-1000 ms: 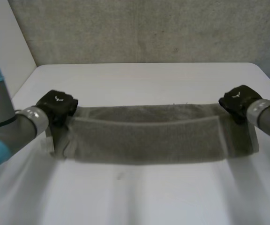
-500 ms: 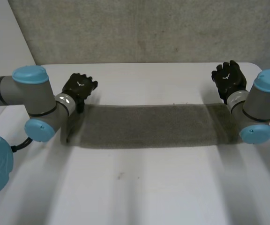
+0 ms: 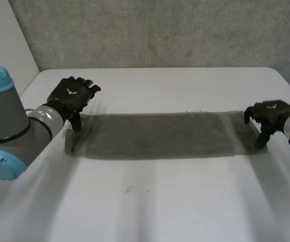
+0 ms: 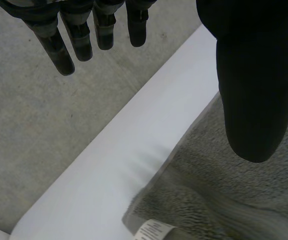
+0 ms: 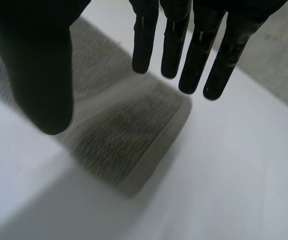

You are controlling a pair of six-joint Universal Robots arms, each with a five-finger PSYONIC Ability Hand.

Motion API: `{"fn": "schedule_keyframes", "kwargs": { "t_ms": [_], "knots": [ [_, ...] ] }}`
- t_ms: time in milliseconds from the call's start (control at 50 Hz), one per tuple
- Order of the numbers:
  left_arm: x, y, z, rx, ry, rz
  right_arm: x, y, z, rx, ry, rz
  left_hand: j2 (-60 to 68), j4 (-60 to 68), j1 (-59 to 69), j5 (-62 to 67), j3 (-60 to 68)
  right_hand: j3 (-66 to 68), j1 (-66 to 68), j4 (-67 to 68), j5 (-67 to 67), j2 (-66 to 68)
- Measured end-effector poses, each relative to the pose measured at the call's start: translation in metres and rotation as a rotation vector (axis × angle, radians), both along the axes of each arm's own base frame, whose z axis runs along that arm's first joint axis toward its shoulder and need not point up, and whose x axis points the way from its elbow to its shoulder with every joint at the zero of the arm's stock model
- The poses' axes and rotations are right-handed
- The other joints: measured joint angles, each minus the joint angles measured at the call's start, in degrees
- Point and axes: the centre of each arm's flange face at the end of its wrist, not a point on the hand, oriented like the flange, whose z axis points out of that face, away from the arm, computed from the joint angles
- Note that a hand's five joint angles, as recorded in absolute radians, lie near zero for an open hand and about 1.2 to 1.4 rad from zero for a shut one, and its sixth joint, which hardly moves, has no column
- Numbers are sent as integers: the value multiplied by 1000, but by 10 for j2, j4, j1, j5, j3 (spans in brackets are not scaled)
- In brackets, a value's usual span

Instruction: Fold the towel.

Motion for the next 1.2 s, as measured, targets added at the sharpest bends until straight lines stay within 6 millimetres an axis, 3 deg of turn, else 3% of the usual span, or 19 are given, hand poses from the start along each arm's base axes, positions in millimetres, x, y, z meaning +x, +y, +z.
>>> {"fn": "schedule_keyframes", "kwargs": {
  "t_ms": [280,440,540,680,800,840,860,900,920,940,960,1000,1020,1100,1140,1180,1200],
  "knots": [
    [4,11,-14,25,60,12,-19,-16,-59,-1,7,-12,0,0,0,0,0,74,59,71,68,69],
    [4,11,-16,25,58,12,-28,-23,-70,1,56,-21,0,0,0,0,0,357,266,362,349,356],
    [3,11,-16,24,57,12,-42,-32,-65,-44,101,-85,0,0,0,0,0,377,276,382,364,365],
    [3,13,-16,27,56,9,-77,-51,-23,-277,216,-268,0,0,0,0,0,377,284,383,368,365],
    [4,15,-14,25,58,10,-76,-53,-4,-370,298,-264,0,0,0,0,0,377,284,384,369,365],
    [5,15,-13,22,58,11,-62,-50,1,-397,307,-223,0,0,0,0,0,378,284,384,369,365],
    [5,15,-13,21,59,11,-35,-44,9,-436,301,-152,0,0,0,0,0,380,284,384,370,364],
    [5,15,-12,20,59,12,-25,-42,12,-449,295,-125,0,0,0,0,0,380,284,384,370,364],
    [5,15,-12,20,59,13,8,-31,20,-488,269,-36,0,0,0,0,0,381,284,384,370,364],
    [5,15,-12,20,59,14,20,-26,22,-501,258,-3,0,0,0,0,0,381,284,384,370,364],
    [6,15,-11,19,60,15,50,-14,27,-535,226,81,0,0,0,0,0,382,284,384,370,364],
    [6,15,-11,18,61,16,59,-10,29,-545,215,107,0,0,0,0,0,382,284,384,370,364],
    [7,15,-10,16,63,20,100,11,33,-593,165,232,1,1,0,0,1,382,284,384,370,365],
    [10,14,-6,9,68,30,149,42,33,-643,99,395,8,5,3,0,6,382,284,384,371,365],
    [14,14,-3,4,74,40,196,78,23,-671,34,567,11,9,8,0,9,382,284,384,371,365],
    [15,14,-2,4,81,46,218,99,13,-670,3,661,12,9,8,0,11,382,284,384,371,365],
    [15,14,-2,4,81,46,218,99,13,-670,3,661,12,9,8,0,11,382,284,384,371,365]
  ]
}}
